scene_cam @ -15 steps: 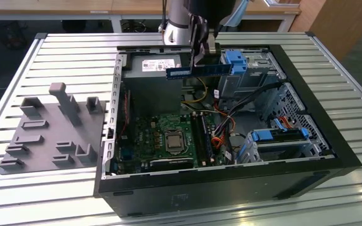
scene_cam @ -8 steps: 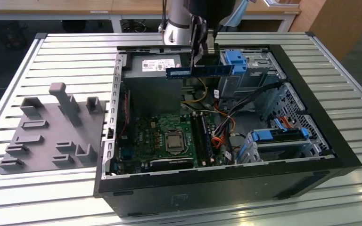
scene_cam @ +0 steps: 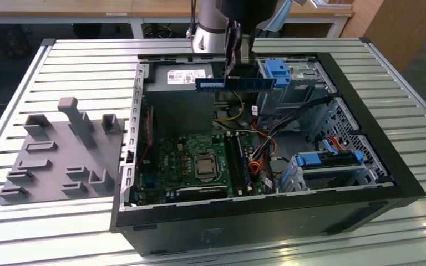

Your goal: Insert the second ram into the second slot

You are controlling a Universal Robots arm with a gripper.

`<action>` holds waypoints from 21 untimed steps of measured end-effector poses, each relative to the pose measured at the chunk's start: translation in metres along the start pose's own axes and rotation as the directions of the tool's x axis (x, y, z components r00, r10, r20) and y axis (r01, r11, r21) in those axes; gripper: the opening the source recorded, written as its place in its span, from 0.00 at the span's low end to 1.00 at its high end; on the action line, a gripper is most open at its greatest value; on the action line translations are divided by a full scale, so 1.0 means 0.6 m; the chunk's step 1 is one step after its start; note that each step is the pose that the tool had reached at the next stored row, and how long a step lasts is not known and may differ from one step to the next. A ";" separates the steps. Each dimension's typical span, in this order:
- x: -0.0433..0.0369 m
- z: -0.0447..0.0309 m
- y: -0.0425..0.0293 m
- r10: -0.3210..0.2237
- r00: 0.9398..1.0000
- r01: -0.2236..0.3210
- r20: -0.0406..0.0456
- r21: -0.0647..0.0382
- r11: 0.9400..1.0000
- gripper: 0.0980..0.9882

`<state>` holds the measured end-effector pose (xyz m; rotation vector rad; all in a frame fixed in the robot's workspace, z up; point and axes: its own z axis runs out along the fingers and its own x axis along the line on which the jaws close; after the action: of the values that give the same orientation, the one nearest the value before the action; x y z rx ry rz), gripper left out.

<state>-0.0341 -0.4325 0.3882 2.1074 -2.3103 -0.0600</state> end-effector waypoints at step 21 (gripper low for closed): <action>0.000 0.000 0.000 0.179 0.984 -0.179 0.005 0.003 0.984 0.04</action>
<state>-0.0341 -0.4325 0.3880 1.8930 -2.4918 -0.0597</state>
